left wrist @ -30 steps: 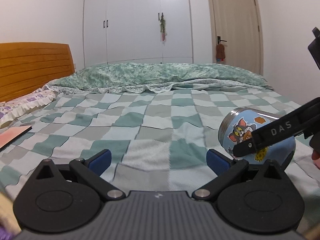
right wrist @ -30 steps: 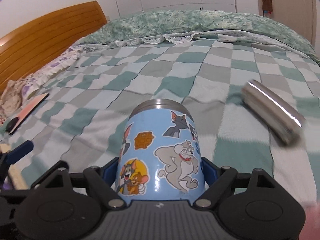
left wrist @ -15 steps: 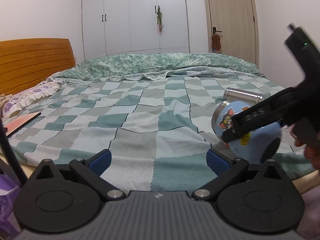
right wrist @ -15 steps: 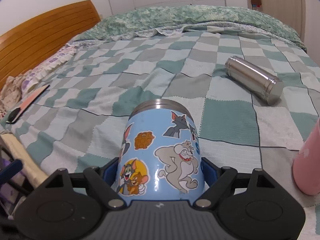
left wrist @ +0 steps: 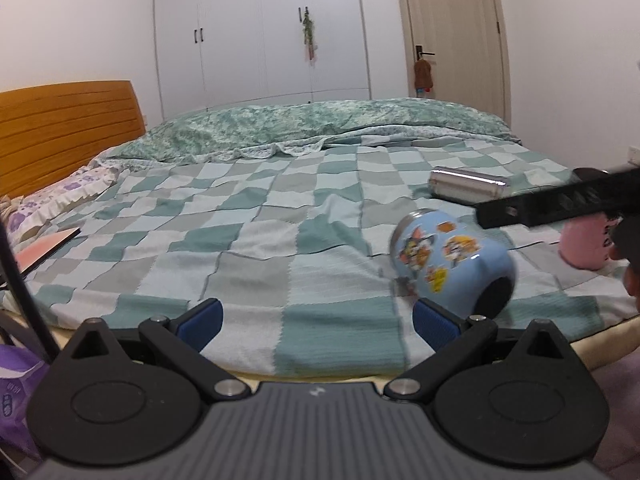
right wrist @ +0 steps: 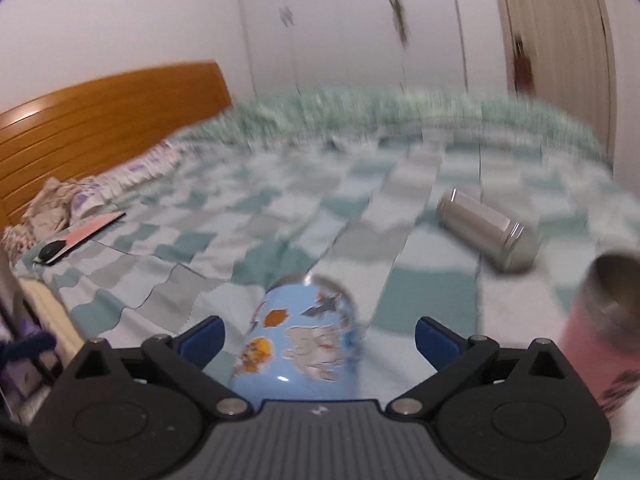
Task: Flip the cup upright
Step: 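Lift the blue cup with the right tool and carry it toward the left tool, then grasp the blue cup with the left tool while the right tool releases it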
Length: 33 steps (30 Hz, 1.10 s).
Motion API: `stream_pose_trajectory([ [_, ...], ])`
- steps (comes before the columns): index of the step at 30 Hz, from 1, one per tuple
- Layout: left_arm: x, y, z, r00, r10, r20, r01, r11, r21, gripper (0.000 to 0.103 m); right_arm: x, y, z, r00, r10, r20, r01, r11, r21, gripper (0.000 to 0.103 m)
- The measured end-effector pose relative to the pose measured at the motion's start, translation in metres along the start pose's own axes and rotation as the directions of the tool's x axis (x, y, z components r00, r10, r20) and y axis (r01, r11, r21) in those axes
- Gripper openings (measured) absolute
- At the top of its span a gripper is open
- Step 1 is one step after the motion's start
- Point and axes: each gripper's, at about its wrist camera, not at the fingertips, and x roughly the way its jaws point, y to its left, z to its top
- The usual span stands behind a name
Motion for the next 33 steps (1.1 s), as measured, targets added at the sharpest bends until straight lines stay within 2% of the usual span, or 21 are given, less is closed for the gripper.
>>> stream_pose_trajectory([
  [6,0.008,-0.031,0.022,0.999,-0.037,-0.019,0.036,0.999,-0.015,0.103,-0.043,-0.035,-0.009,0.991,0.01,0.132,0.003,0.996,-0.094,0.102],
  [12,0.027,-0.067,0.048,0.998,-0.045,-0.051,0.044,0.999,-0.019,0.103,-0.063,-0.062,-0.014,0.981,0.025,0.194,0.011,0.983,-0.183,0.102],
  [18,0.05,-0.094,0.066,0.994,-0.042,-0.104,0.04,0.999,-0.016,0.103,-0.055,-0.08,-0.015,0.976,0.053,0.21,0.004,0.964,-0.264,0.102],
  [26,0.097,-0.108,0.08,0.976,-0.005,-0.216,0.004,1.0,-0.004,0.103,-0.044,-0.106,-0.012,0.976,0.071,0.207,-0.015,0.965,-0.261,0.102],
  [33,0.126,-0.113,0.072,0.957,0.012,-0.291,-0.006,1.0,0.021,0.103,-0.042,-0.107,-0.024,0.976,0.102,0.192,-0.053,0.968,-0.245,0.102],
])
